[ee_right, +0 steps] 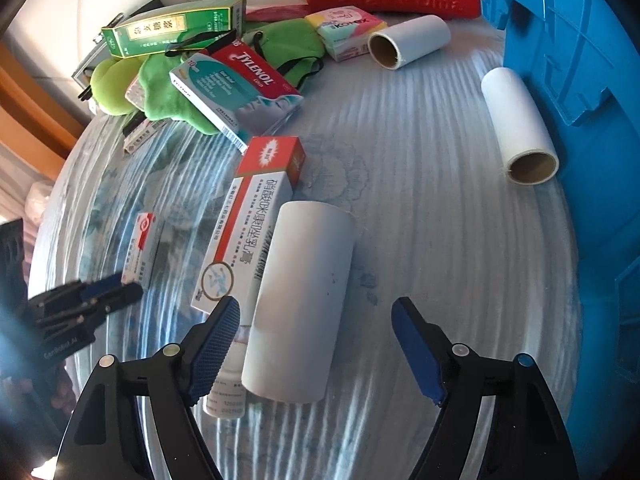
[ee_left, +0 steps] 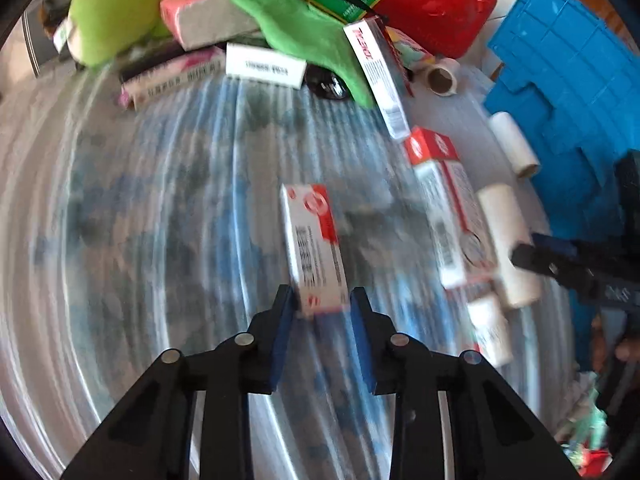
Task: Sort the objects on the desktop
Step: 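Grasp the red-and-white ointment box with the left tool while the right tool grasps a white lint-roller tube, then carry the box and roller tube over the blue bin and open both tools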
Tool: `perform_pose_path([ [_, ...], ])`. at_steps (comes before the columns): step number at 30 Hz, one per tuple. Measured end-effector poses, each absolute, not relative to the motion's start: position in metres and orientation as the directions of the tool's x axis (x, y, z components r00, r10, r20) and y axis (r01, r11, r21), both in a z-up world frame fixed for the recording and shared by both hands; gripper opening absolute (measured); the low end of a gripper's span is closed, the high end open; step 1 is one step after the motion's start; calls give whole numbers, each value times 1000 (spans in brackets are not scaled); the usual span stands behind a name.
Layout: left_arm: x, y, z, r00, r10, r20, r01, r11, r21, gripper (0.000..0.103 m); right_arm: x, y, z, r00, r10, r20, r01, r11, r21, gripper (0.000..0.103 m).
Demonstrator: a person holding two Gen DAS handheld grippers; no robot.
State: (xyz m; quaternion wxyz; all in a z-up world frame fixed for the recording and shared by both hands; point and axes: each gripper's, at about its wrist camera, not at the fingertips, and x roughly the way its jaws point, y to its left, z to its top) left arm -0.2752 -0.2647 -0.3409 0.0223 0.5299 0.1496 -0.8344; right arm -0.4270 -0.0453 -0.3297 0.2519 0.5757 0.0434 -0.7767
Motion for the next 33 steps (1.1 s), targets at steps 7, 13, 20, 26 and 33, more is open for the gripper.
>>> perform_pose_path([
  [7,-294,-260,-346,-428,64,-901,167,-975,-149,28,-426,-45,-331,-198,-334,-922,437,-872,222,80],
  [13,-290,-253,-346,-428,43,-903,132,-985,-109,26,-431,-52,-338,-180,-287,-941,422,-886,190,66],
  [20,-293,-240,-346,-432,1,-902,91,-995,-45,26,-429,-79,-348,-311,-140,-940,489,-872,-33,44],
  [26,-279,-231,-321,-494,3,-869,56,-998,-36,25,-413,-60,-316,-350,-243,-905,480,-876,50,44],
  [33,-252,-204,-220,-683,42,-729,-32,-999,-28,25,-360,-40,-191,-514,-400,-759,473,-870,139,44],
])
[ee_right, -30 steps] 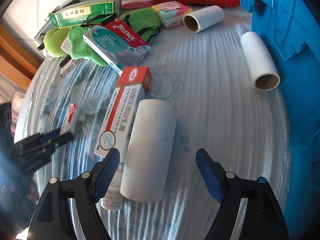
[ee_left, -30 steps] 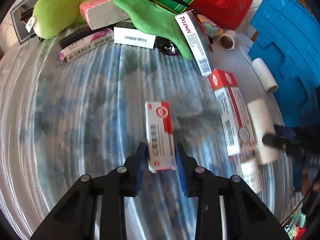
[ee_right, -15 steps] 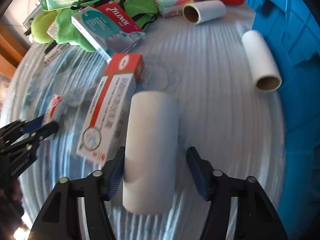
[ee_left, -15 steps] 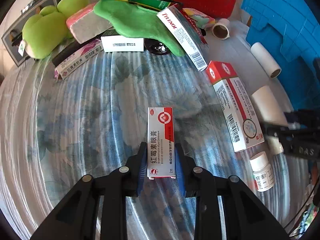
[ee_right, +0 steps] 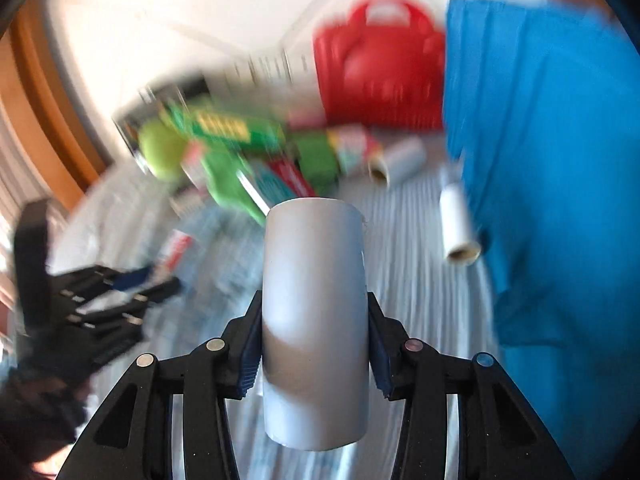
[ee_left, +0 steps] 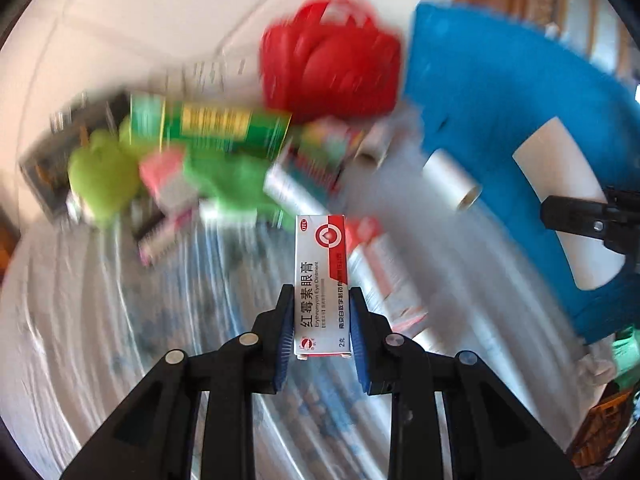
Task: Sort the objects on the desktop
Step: 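Carry the box and roller tube over the blue bin and open both tools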
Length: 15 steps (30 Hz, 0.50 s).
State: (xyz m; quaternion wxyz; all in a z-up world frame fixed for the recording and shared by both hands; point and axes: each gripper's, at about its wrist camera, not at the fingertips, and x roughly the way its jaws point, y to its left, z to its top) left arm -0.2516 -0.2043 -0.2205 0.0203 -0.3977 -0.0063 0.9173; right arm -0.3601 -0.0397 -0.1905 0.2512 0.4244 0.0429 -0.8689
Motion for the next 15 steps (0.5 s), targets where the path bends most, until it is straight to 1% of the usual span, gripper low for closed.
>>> perform_pose_path([
  [4,-240,-158,-147,-789,118,-603,-163,-986,20,25,-314,-21,-108,-626,-466,-625,478,-863,164,44],
  [8,-241,-92,-93,-834,211,-510,-286,-955,72,25,-265,16,-54,-707,-474,-526,453,-873,177,44],
  [9,-240,-72,-79,-843,237,-483,-314,-946,83,25,-250,33,-40,-732,-468,-495,437,-880,186,44],
  [11,-242,-37,-55,-847,290,-445,-366,-926,94,25,-234,59,-23,-765,-450,-461,407,-892,195,44],
  [15,-257,31,-21,-854,336,-397,-416,-899,134,25,-215,136,16,-851,-337,-402,289,-941,176,44],
])
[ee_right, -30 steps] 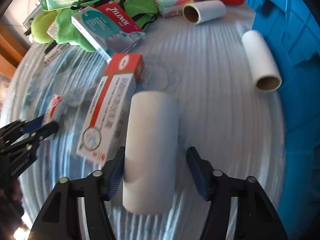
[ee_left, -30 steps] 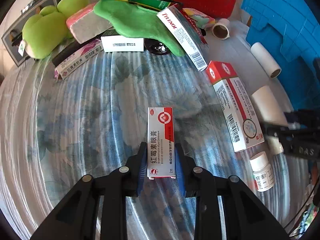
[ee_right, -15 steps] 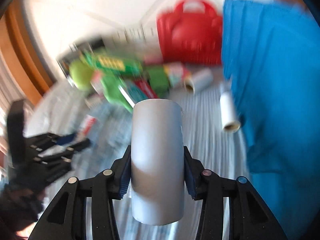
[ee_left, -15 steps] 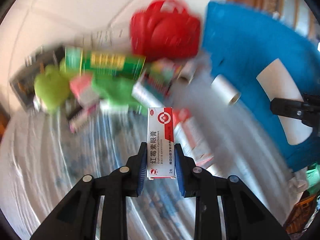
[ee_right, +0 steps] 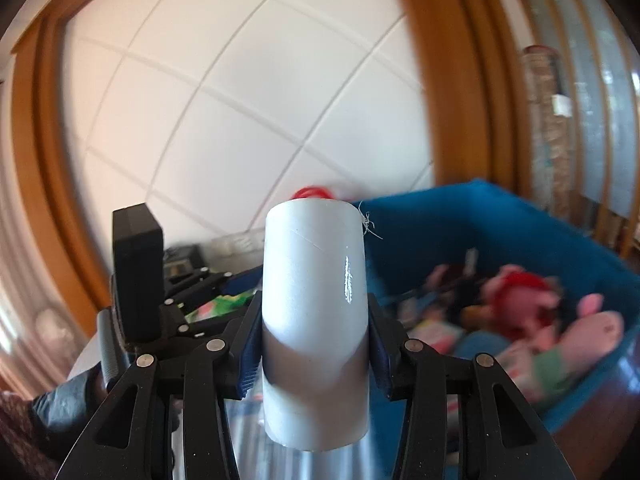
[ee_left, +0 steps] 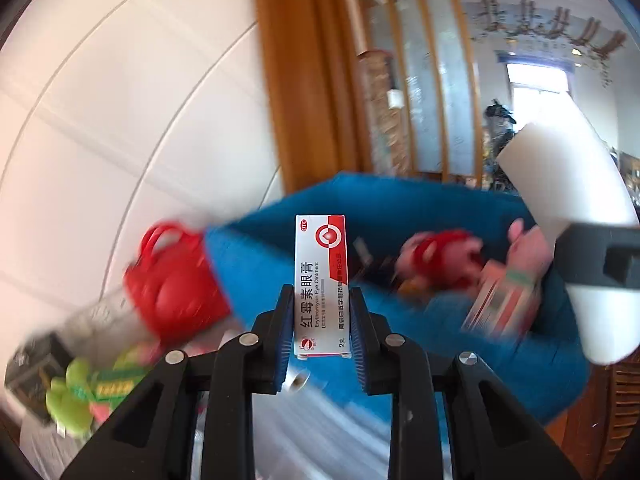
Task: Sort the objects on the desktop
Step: 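Carry the box and roller tube over the blue bin and open both tools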
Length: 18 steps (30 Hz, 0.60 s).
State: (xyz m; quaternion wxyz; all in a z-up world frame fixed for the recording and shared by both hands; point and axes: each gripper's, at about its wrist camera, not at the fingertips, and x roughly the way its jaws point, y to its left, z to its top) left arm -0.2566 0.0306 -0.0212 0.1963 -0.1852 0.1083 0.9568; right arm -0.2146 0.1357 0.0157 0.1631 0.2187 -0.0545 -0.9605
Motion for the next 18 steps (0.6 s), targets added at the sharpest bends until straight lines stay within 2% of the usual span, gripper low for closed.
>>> perform_pose_path([
  [7,-291,124,20,-891,307,-334,-381,-905,187,25,-246,240,55,-910,-195,-365,139,-975,174,44],
  [15,-311,173,34,-917,214,-336,-297,-930,219,26,-295,297,50,-888,-196,-416,95,-964,250,45],
  [17,-315,181,36,-921,191,-339,-277,-934,228,29,-297,314,46,-881,-199,-429,78,-956,283,54],
  [18,-318,185,37,-926,167,-338,-255,-938,235,41,-300,322,46,-883,-190,-430,57,-951,302,71],
])
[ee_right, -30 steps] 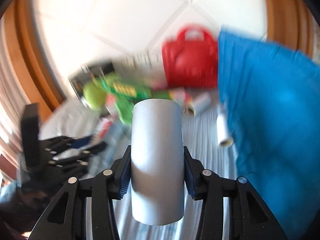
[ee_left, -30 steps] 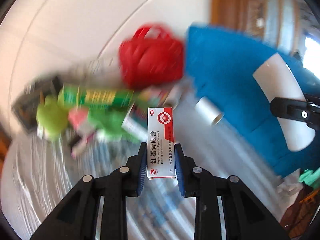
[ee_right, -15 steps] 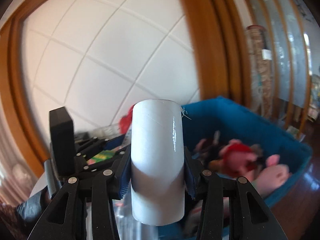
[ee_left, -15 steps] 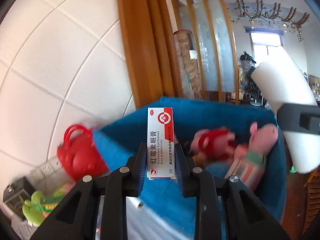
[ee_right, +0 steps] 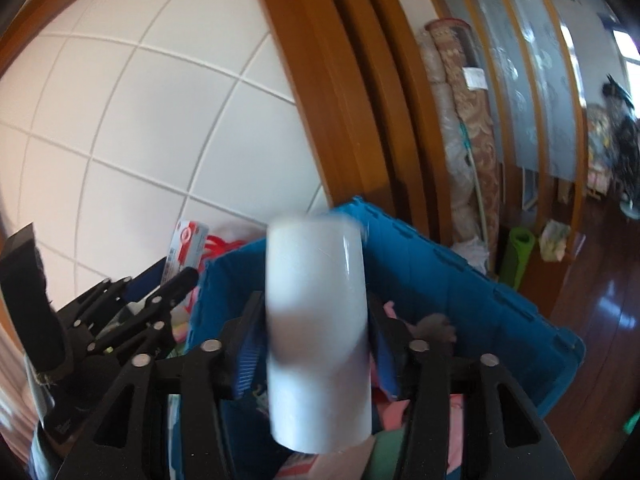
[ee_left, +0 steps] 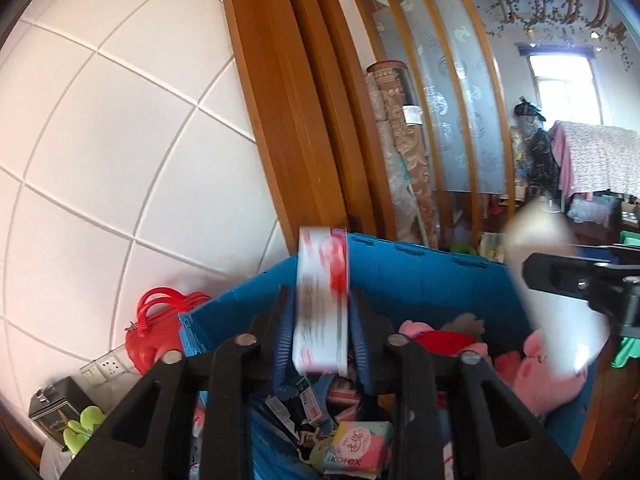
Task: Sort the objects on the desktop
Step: 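Carry the box and roller tube over the blue bin and open both tools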
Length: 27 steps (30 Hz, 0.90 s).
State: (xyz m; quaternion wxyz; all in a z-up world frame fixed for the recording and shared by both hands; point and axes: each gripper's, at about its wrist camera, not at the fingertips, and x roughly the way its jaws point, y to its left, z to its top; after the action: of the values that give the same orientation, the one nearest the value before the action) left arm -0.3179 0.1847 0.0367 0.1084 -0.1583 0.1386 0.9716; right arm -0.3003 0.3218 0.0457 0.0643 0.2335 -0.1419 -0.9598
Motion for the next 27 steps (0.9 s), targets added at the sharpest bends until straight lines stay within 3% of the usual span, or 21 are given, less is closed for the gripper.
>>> perform_pose_path([
  [1,-320,187,37,-932,143,-334,-231,-943,240,59,-301,328,46,-887,-184,-423,46,-948,315,79],
  [3,-316,188,37,-947,101,-304,-181,-952,247,80,-297,334,53,-901,-177,-395,48,-948,313,79],
  [4,-314,187,37,-956,81,-282,-155,-956,250,83,-297,337,55,-904,-176,-389,53,-951,305,79],
  [17,-303,179,45,-968,4,-252,-66,-969,240,85,-277,335,60,-895,-271,-353,152,-932,329,84],
  [27,-245,143,39,-980,-22,-200,-17,-982,189,85,-235,318,64,-913,-283,-294,185,-929,322,91],
])
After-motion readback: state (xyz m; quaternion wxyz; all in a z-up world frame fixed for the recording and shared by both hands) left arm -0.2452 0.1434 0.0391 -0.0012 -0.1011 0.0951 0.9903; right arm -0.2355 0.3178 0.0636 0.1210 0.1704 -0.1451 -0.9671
